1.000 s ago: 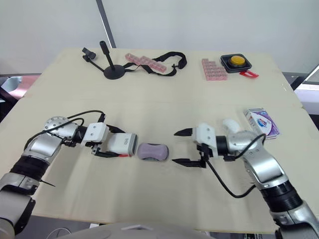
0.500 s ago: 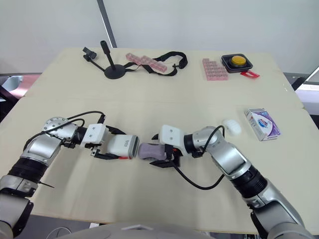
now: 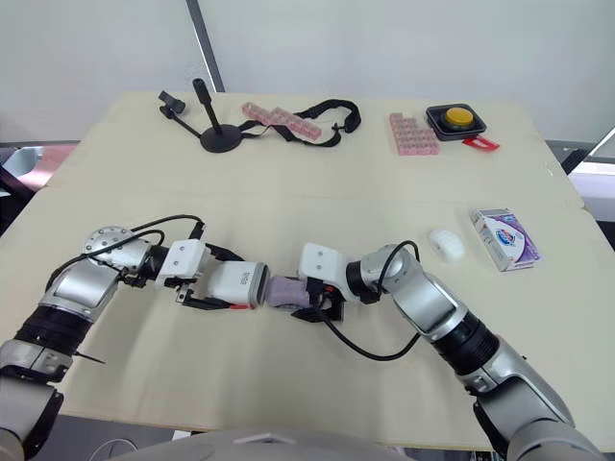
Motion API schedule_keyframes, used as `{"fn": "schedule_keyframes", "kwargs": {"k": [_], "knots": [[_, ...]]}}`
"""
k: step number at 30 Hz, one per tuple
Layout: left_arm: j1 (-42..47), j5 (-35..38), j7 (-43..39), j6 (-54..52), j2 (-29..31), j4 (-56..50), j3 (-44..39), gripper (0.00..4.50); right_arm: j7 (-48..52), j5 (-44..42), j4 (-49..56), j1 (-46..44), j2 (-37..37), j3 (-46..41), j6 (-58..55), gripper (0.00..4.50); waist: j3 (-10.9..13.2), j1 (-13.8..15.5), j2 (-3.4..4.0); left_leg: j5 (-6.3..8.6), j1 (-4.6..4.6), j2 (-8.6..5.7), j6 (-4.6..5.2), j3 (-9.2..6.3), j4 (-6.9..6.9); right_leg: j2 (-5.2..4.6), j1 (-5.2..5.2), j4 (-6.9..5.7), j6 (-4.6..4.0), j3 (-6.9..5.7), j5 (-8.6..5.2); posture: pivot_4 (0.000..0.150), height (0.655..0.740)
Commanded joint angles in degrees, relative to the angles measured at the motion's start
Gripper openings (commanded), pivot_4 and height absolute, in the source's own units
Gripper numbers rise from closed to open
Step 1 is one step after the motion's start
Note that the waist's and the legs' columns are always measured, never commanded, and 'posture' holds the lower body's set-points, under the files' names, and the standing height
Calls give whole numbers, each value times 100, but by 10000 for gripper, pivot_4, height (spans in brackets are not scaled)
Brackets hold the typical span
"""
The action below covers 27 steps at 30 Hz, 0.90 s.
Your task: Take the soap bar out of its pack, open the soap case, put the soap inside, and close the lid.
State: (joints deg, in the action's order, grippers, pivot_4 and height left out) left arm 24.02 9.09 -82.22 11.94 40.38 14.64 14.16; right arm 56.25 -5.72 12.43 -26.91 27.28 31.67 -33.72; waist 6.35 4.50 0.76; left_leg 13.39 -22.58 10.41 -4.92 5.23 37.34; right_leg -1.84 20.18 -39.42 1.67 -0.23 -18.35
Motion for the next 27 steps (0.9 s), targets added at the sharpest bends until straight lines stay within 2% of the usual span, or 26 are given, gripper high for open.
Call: {"fn": "schedule_keyframes", "kwargs": {"k": [1,7,18,27], "knots": [[-18,83,11,7,129,-181,-170,34875,-9,26,62,61,43,4,-113,45000,0,2,0,0,0,0,0,0,0,0,0,0,0,0,0,1500,7343],[-20,75,30,7,114,-188,-155,34719,-17,7,59,89,57,-16,-145,27477,-1,-4,-2,0,2,0,0,0,0,0,-1,0,0,0,0,1500,7343],[16,58,42,3,60,-179,-108,34719,73,-142,279,99,293,-367,-134,27477,-1,13,-1,0,2,0,-1,0,0,0,-2,-1,0,1,0,1500,7343],[266,-88,166,-45,-324,-79,119,34719,585,-417,988,328,1511,-886,-372,27477,0,62,-1,0,-2,0,0,0,1,3,-3,4,0,2,1,1500,7343]]}}
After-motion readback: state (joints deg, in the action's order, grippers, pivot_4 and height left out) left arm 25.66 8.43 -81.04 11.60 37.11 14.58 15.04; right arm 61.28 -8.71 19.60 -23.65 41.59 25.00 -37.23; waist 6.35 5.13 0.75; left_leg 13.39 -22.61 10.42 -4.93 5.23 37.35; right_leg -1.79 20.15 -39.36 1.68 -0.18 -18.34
